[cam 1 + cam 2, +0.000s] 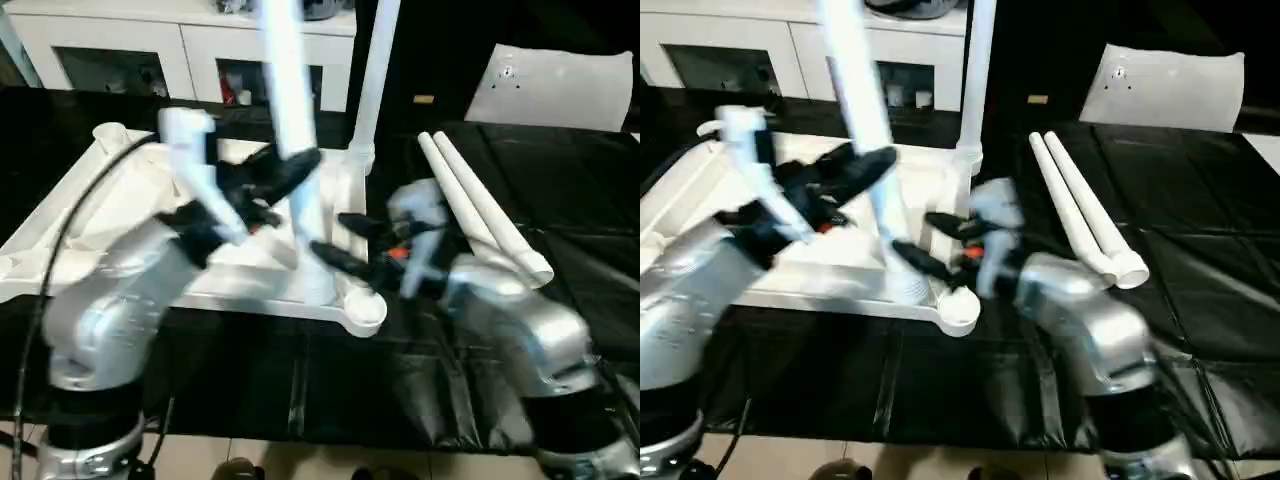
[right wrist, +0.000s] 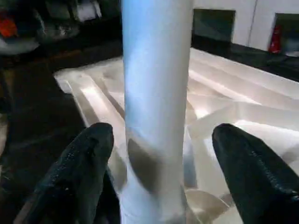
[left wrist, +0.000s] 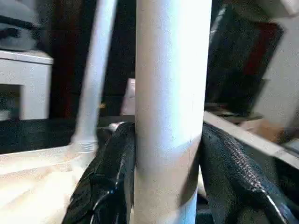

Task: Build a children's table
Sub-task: Pick table leg

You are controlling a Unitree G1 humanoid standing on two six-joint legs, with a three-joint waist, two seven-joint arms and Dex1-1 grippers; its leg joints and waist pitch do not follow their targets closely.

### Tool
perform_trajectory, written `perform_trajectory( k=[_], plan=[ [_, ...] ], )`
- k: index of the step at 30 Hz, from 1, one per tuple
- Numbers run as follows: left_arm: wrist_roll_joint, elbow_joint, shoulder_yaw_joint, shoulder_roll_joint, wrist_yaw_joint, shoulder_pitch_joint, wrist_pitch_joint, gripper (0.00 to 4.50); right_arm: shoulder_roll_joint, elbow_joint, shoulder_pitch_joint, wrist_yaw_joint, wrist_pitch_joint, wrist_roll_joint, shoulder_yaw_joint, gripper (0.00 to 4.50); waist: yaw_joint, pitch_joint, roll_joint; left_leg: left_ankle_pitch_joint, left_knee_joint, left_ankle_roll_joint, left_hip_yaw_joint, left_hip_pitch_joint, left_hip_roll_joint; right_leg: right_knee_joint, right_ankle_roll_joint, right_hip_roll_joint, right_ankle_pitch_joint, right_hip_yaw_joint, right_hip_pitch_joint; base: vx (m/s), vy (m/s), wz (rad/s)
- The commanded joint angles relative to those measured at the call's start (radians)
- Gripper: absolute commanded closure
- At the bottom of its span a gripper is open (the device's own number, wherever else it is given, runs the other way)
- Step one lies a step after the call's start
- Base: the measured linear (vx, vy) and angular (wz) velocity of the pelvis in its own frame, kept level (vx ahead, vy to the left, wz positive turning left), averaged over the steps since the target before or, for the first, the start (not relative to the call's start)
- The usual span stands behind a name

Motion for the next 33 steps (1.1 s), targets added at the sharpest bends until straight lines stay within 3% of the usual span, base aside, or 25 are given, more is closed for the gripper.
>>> perform_trajectory(
  k=[1,3,9,10,13,20,24,29,33],
  plan=[
    [0.030,-0.040,-0.029,-0.005,0.033,-0.031,-0.004,2.76,0.021,-0.001,-0.026,-0.079,0.021,-0.054,0.023,0.44,-0.002,-0.067,0.003,-0.138,-0.071,-0.038,0.000,0.004,0.030,-0.067,-0.125,-0.062,-0.246,0.043,0.052,0.000,0.000,0.00],
    [0.046,-0.050,-0.040,-0.007,0.047,-0.035,-0.006,2.76,0.037,0.014,-0.033,-0.120,0.035,-0.077,0.029,0.23,-0.004,-0.067,-0.001,-0.135,-0.071,-0.040,0.000,0.003,0.031,-0.066,-0.122,-0.061,-0.246,0.044,0.051,0.000,0.000,0.00],
    [0.084,-0.065,-0.064,-0.029,0.097,-0.048,0.008,2.76,0.113,0.046,-0.043,-0.165,0.036,-0.087,0.036,0.21,-0.007,-0.069,0.001,-0.141,-0.070,-0.043,0.000,0.002,0.030,-0.064,-0.115,-0.060,-0.215,0.044,0.051,0.000,0.000,0.00],
    [0.084,-0.066,-0.068,-0.033,0.100,-0.048,0.009,2.76,0.125,0.052,-0.045,-0.174,0.036,-0.089,0.036,0.48,-0.008,-0.068,0.001,-0.136,-0.071,-0.043,0.000,0.002,0.030,-0.064,-0.115,-0.060,-0.209,0.044,0.051,0.000,0.000,0.00],
    [0.088,-0.072,-0.083,-0.034,0.101,-0.044,0.016,2.76,0.152,0.068,-0.047,-0.192,0.032,-0.088,0.035,0.54,-0.007,-0.070,0.001,-0.135,-0.071,-0.048,0.001,0.003,0.030,-0.062,-0.120,-0.060,-0.201,0.044,0.050,0.000,0.000,0.00],
    [0.094,-0.073,-0.093,-0.035,0.099,-0.050,0.025,2.76,0.168,0.104,-0.053,-0.219,0.040,-0.123,0.035,1.29,-0.008,-0.071,0.002,-0.133,-0.069,-0.057,0.001,0.002,0.028,-0.061,-0.115,-0.059,-0.192,0.044,0.052,0.000,0.000,0.00],
    [0.087,-0.071,-0.094,-0.034,0.093,-0.049,0.034,2.76,0.180,0.121,-0.050,-0.234,0.001,-0.144,0.039,1.69,-0.007,-0.072,0.005,-0.131,-0.069,-0.057,0.001,0.003,0.028,-0.060,-0.114,-0.060,-0.183,0.044,0.052,0.000,0.000,0.00],
    [0.084,-0.077,-0.097,-0.034,0.092,-0.045,0.043,2.76,0.194,0.147,-0.058,-0.238,0.011,-0.136,0.025,1.94,-0.007,-0.073,0.004,-0.132,-0.069,-0.057,0.000,0.002,0.028,-0.058,-0.120,-0.060,-0.180,0.044,0.054,0.000,0.000,0.00],
    [0.071,-0.080,-0.079,-0.041,0.101,-0.048,0.059,2.76,0.205,0.149,-0.063,-0.202,0.050,-0.088,-0.005,2.25,-0.006,-0.074,0.007,-0.127,-0.067,-0.052,0.001,0.004,0.029,-0.056,-0.127,-0.059,-0.150,0.044,0.055,0.000,0.000,0.00]
  ],
)
